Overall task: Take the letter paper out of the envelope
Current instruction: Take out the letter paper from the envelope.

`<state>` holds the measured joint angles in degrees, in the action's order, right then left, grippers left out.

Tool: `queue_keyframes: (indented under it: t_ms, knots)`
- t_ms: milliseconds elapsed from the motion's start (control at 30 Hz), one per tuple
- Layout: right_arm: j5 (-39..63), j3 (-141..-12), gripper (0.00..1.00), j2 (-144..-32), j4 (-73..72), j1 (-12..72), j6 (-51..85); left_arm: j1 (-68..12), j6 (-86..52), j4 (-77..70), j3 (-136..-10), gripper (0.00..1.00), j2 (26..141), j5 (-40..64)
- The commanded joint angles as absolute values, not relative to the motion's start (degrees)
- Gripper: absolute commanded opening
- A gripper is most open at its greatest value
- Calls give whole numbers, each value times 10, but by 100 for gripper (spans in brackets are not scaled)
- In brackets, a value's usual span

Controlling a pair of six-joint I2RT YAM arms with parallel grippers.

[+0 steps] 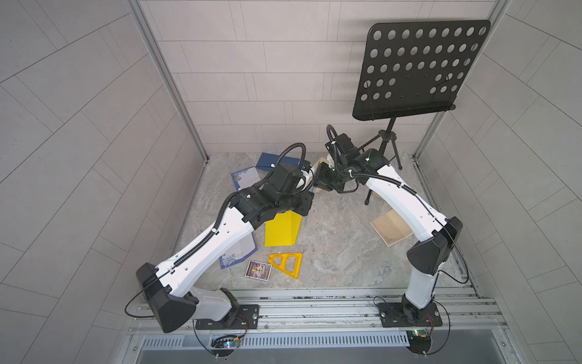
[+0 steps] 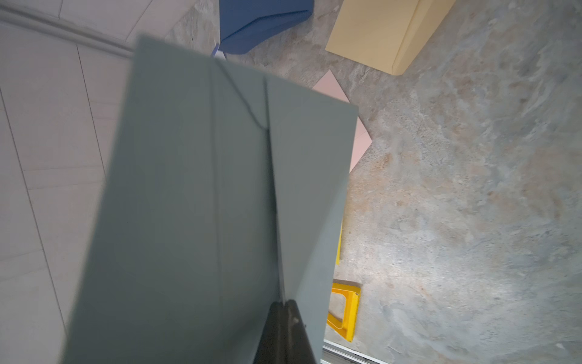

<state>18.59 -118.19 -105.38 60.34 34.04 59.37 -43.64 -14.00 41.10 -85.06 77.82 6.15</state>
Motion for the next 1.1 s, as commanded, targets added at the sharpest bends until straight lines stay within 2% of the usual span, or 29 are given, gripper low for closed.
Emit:
queue_keyframes:
  t_ms: [0, 700, 1067]
  knots:
    - [175, -1192, 0, -1053, 622, 345, 597, -441, -124, 406, -870, 0, 778, 55]
    - [188, -1219, 0, -1042, 612, 343, 622, -429, -167, 413, -868, 0, 868, 44]
    - [129, -1219, 0, -1023, 624, 336, 601, -400, -188, 412, -859, 0, 871, 66]
